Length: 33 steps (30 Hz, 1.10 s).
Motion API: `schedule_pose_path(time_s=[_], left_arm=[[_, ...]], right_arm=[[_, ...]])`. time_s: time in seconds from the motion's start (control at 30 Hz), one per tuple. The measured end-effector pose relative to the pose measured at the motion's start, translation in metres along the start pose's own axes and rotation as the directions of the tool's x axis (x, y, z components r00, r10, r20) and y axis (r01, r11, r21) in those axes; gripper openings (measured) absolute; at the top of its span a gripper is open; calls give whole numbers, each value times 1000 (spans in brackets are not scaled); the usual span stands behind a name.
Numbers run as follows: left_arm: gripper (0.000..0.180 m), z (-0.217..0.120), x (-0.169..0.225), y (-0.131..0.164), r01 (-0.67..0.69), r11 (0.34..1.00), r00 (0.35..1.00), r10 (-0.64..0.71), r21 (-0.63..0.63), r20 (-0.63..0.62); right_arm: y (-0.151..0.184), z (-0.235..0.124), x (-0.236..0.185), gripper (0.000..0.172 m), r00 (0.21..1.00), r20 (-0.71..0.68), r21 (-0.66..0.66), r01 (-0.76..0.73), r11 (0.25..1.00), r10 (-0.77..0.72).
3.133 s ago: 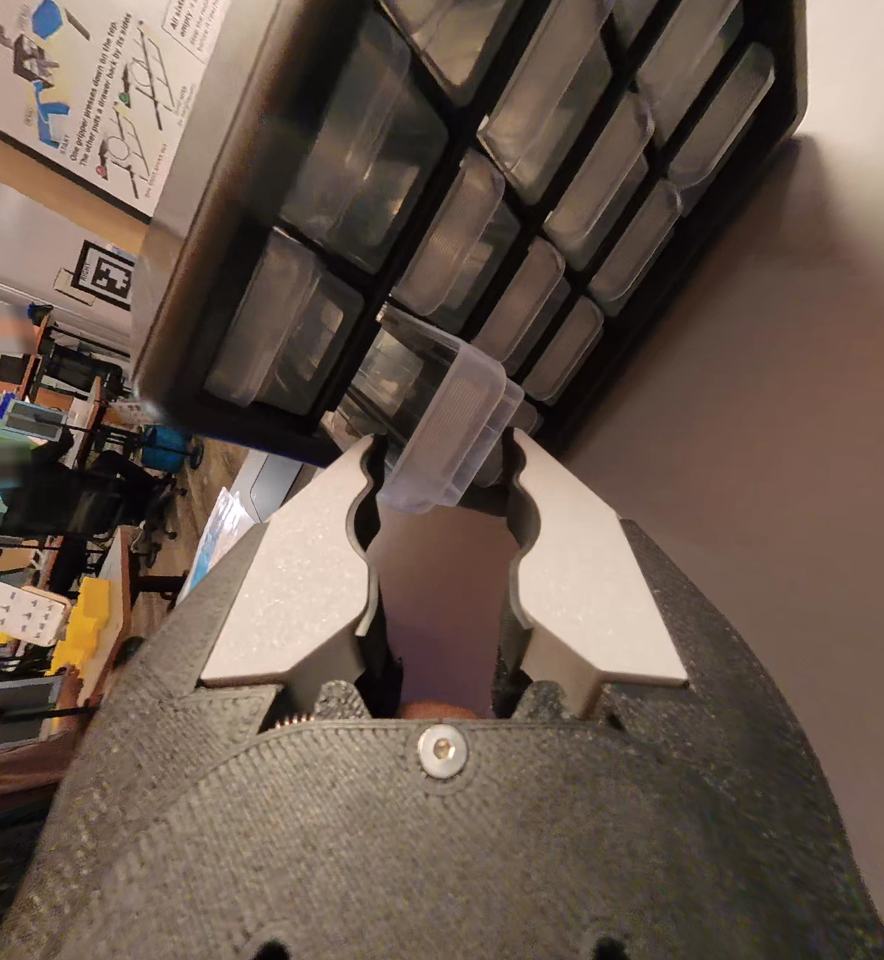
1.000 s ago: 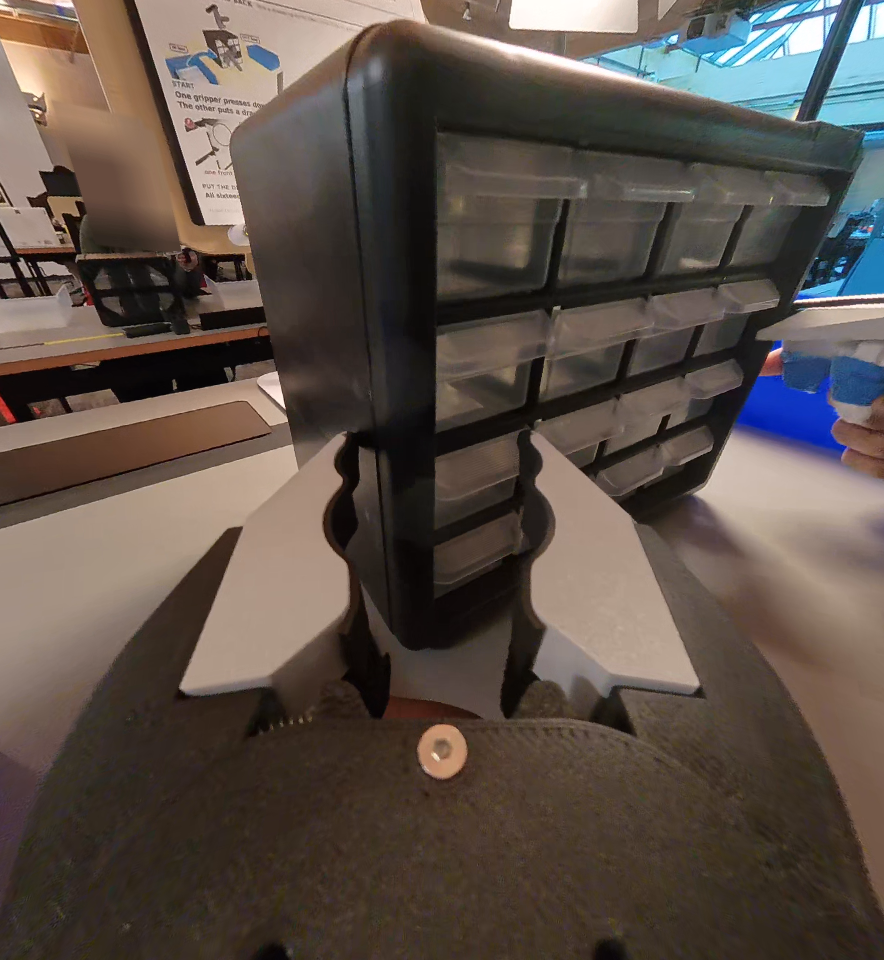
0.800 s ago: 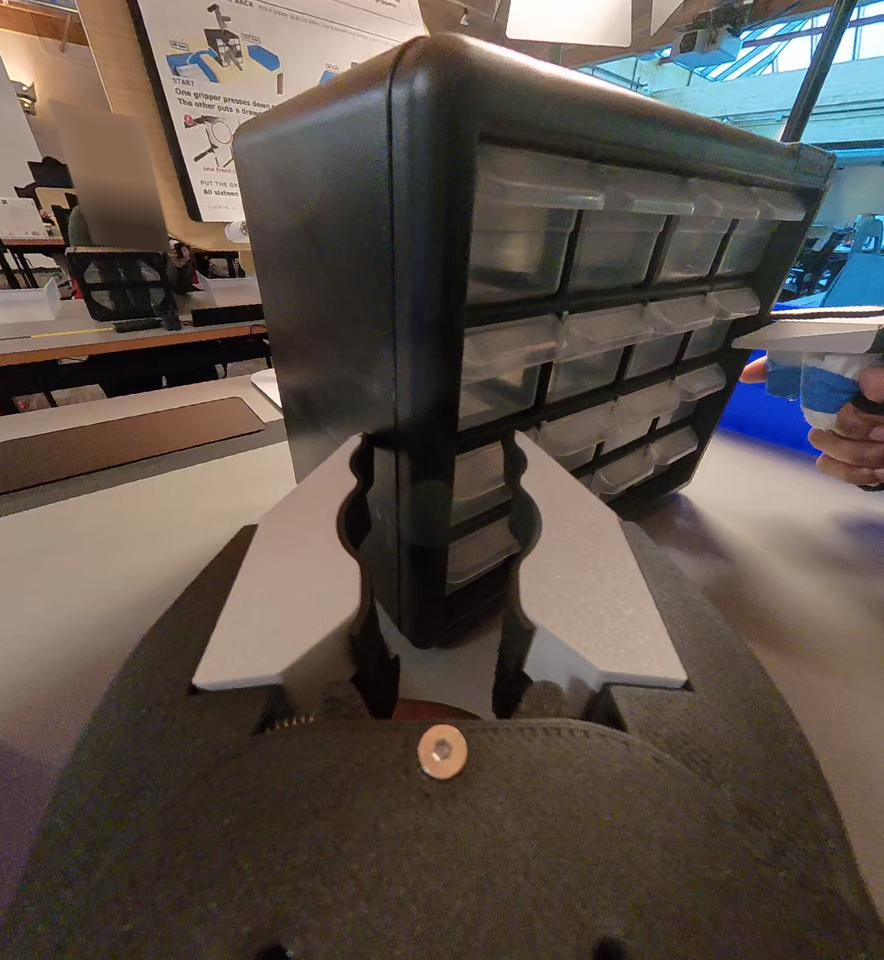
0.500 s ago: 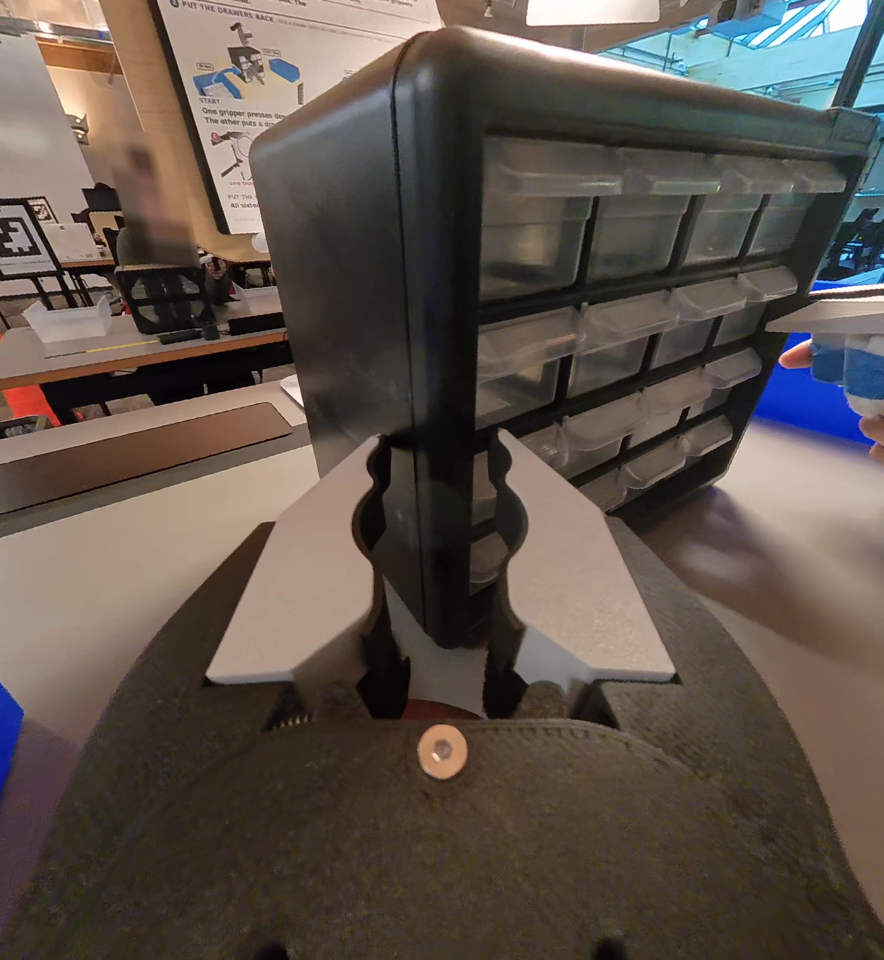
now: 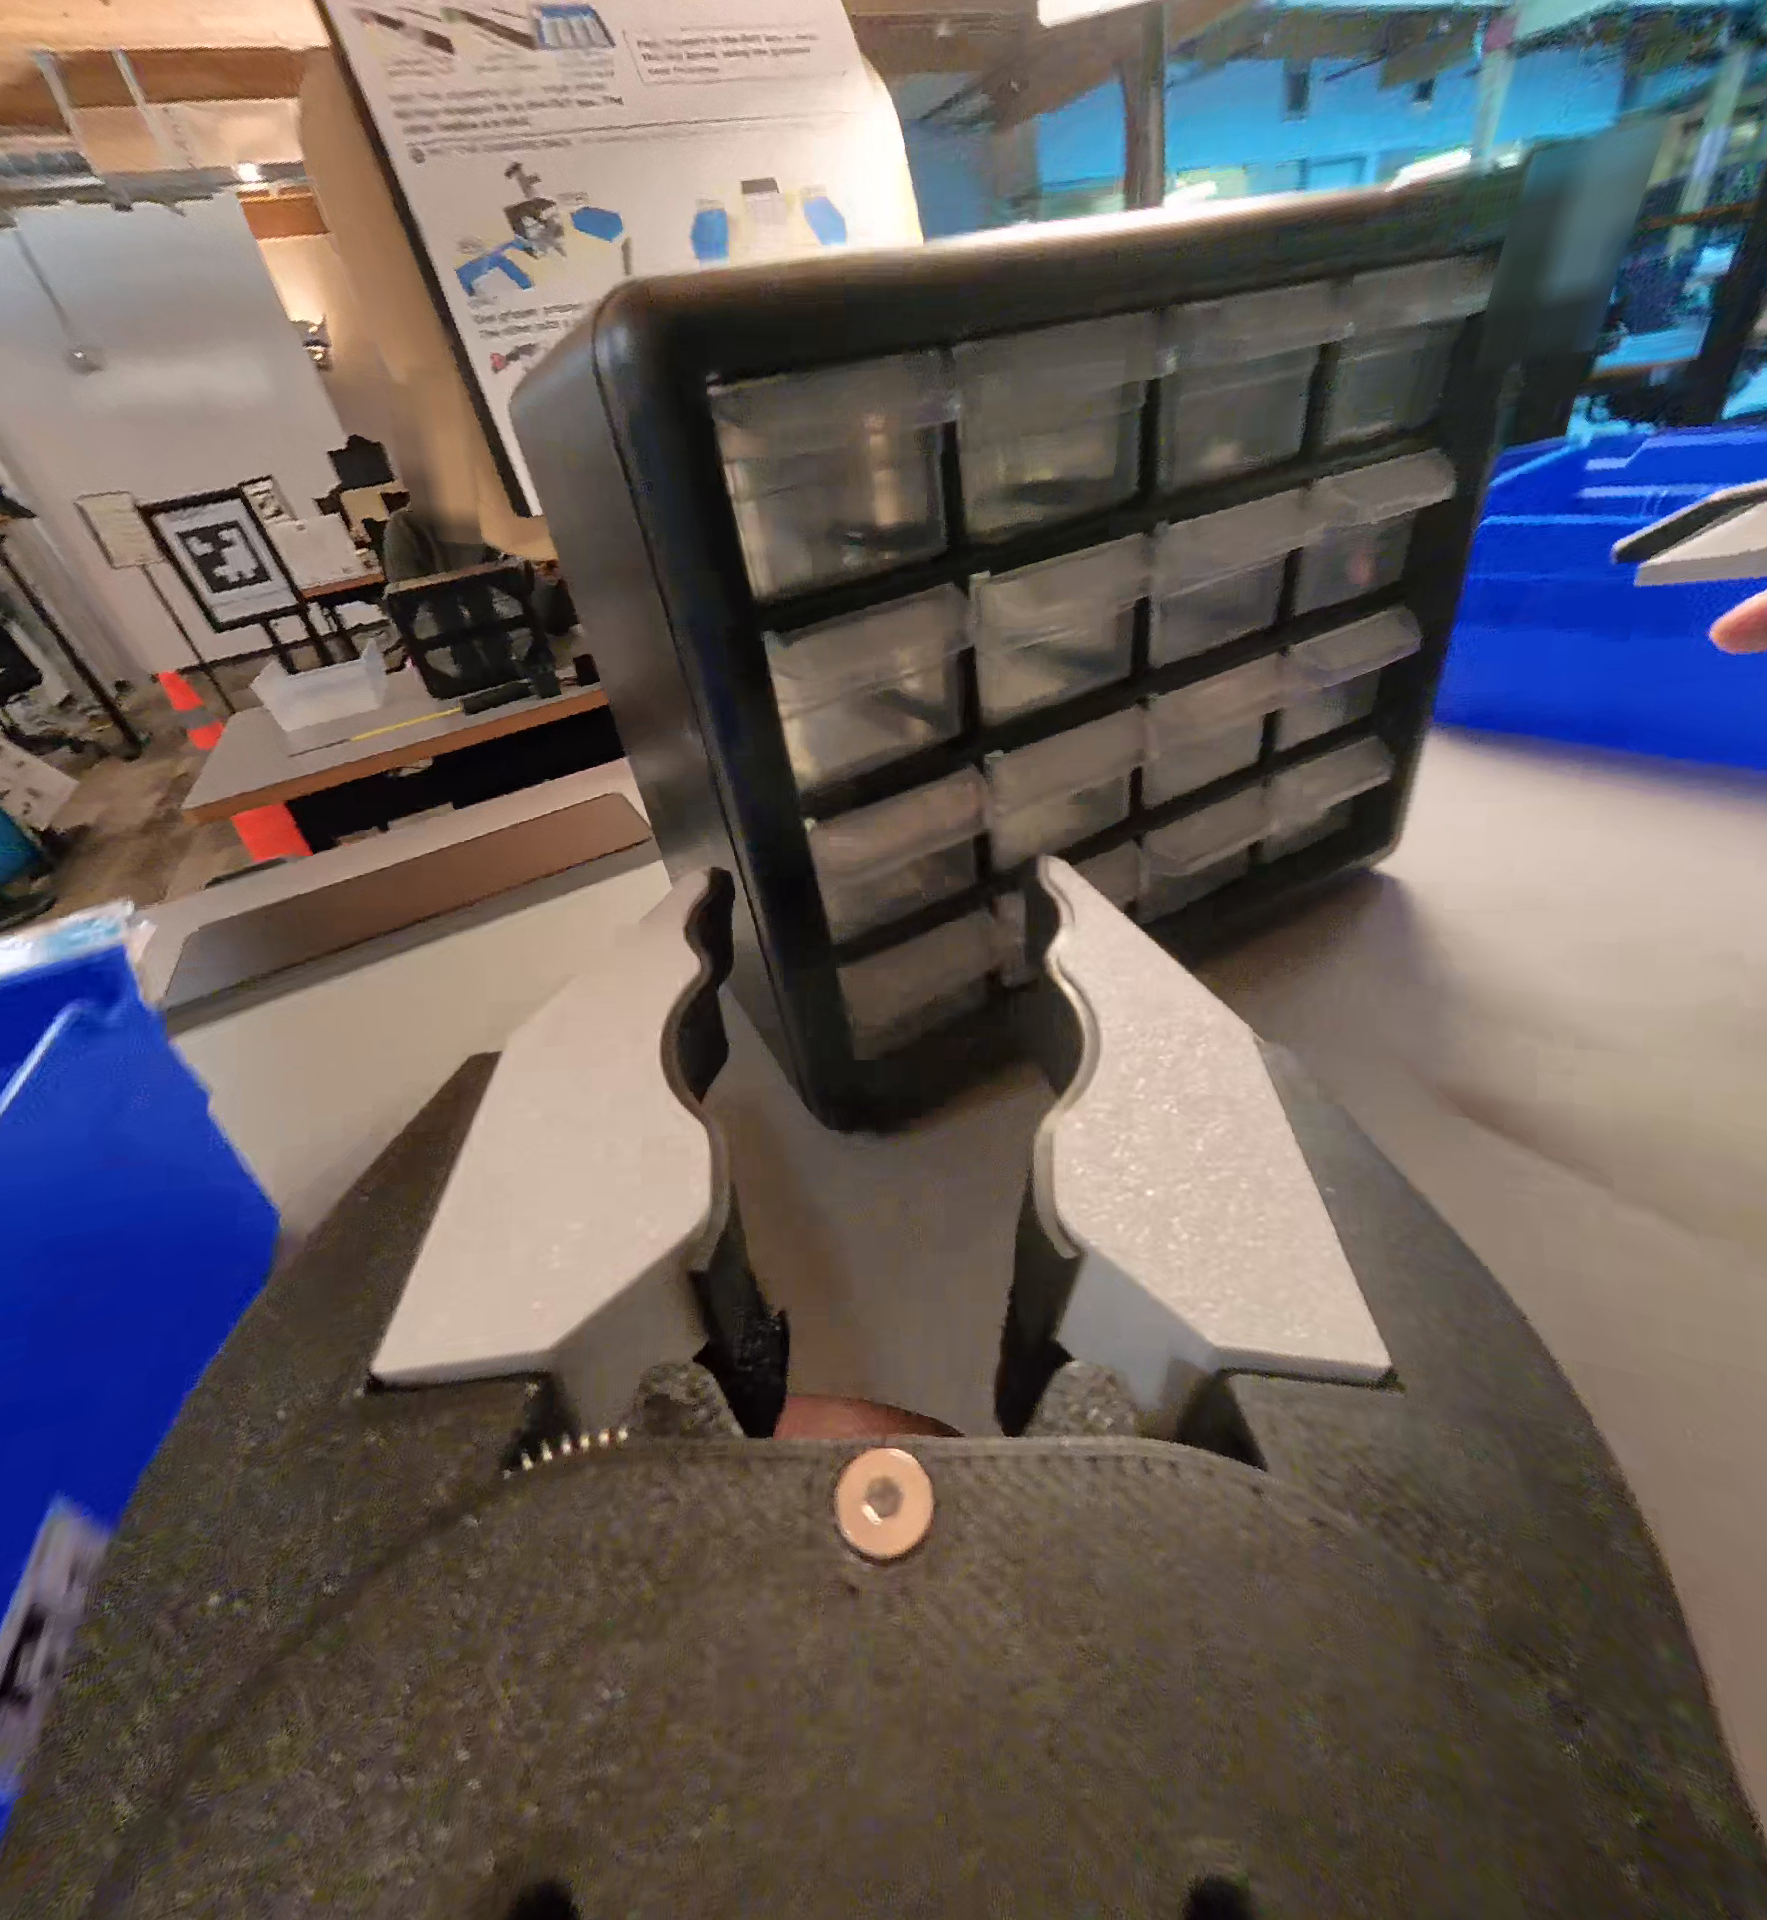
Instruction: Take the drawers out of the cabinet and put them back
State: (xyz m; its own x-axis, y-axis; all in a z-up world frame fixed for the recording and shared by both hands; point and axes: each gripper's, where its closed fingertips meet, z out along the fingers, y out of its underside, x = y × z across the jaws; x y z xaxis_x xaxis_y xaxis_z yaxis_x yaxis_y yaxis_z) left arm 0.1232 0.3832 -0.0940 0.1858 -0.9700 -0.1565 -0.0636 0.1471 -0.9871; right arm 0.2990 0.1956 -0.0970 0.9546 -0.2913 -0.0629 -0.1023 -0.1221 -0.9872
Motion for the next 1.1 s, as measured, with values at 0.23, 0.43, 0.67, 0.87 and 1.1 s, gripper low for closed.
schedule_pose_path(time_s=[0.23,0.43,0.67,0.87,1.1], left_arm=[[62,-121,-1,10,35,999,973,-33,-8,231],[71,-206,-78,6,39,993,842,29,-114,539],[80,-219,-108,54,163,946,812,32,-279,582],[67,-206,-121,77,159,923,819,75,-350,568],[32,-182,-123,79,93,928,840,122,-360,529]], right_arm=[[-2,-106,-12,49,978,-159,13,142,990,-139],[-7,-167,46,62,908,-375,-100,160,982,-187],[41,-172,76,80,906,-412,-198,17,980,-98],[63,-168,90,70,875,-457,-278,30,960,-160],[69,-168,103,29,861,-488,-260,10,966,-140]])
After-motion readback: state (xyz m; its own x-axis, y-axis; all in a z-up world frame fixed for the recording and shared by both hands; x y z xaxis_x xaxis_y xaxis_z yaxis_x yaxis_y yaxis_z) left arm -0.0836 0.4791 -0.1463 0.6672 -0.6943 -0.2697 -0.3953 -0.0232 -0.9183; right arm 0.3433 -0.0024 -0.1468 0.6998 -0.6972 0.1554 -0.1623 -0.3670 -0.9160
